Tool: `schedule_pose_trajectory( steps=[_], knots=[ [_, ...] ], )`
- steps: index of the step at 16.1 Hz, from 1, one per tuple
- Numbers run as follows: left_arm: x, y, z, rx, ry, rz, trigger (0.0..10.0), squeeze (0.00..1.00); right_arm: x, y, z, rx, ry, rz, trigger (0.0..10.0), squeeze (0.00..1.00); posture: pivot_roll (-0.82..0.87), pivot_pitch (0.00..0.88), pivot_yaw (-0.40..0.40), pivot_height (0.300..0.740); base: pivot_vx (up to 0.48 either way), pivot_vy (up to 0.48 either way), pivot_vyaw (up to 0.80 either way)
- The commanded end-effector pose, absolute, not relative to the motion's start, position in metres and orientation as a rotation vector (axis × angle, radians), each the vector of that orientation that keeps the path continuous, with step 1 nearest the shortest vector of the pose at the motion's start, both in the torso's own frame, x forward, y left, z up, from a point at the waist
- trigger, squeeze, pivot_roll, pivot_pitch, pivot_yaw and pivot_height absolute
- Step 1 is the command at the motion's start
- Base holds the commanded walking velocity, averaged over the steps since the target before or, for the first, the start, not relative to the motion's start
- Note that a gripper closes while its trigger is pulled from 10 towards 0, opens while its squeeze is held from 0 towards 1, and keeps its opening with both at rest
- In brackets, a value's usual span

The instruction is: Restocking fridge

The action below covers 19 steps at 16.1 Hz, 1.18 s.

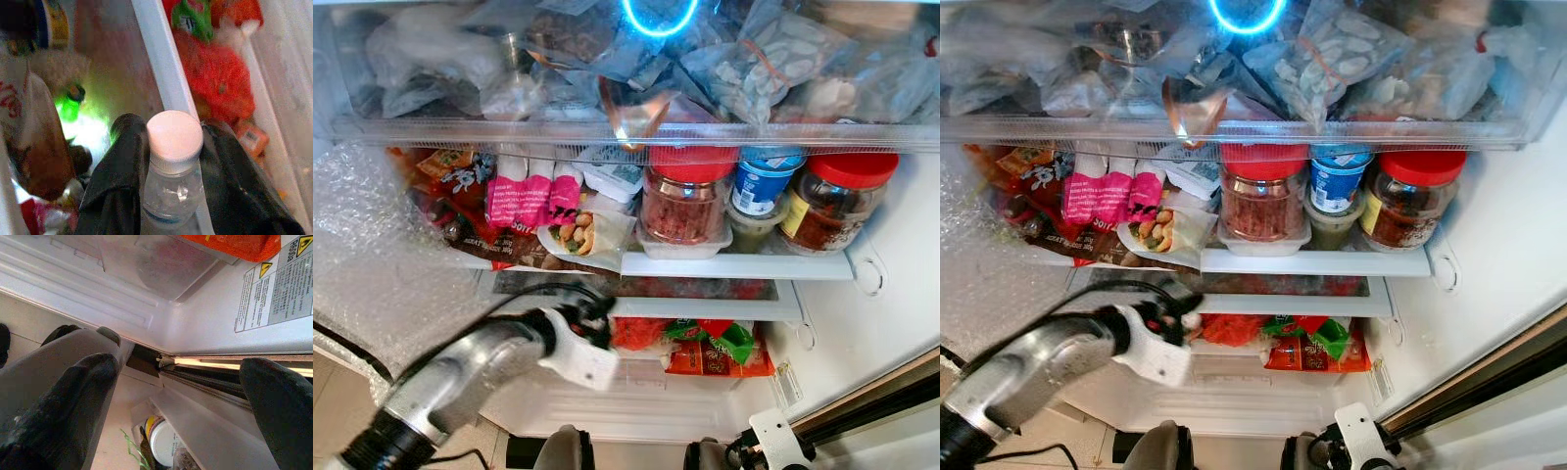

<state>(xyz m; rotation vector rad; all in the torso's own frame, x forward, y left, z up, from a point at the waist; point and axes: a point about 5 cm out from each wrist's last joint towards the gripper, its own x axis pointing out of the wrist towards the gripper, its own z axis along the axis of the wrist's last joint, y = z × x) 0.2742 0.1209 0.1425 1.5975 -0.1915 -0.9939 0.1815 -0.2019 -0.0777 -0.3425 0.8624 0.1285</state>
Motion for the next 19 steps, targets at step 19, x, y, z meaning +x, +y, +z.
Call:
schedule_pose_trajectory(
  steps=[19],
  knots=[
    [0.293,0.143,0.038,1.418,-0.102,-0.539,10.0,0.00,0.134,-0.193,-0.102,-0.309,1.055,0.170,10.0,0.00,-0.02,0.168,0.023,0.643,0.000,0.000,0.00]
  ],
)
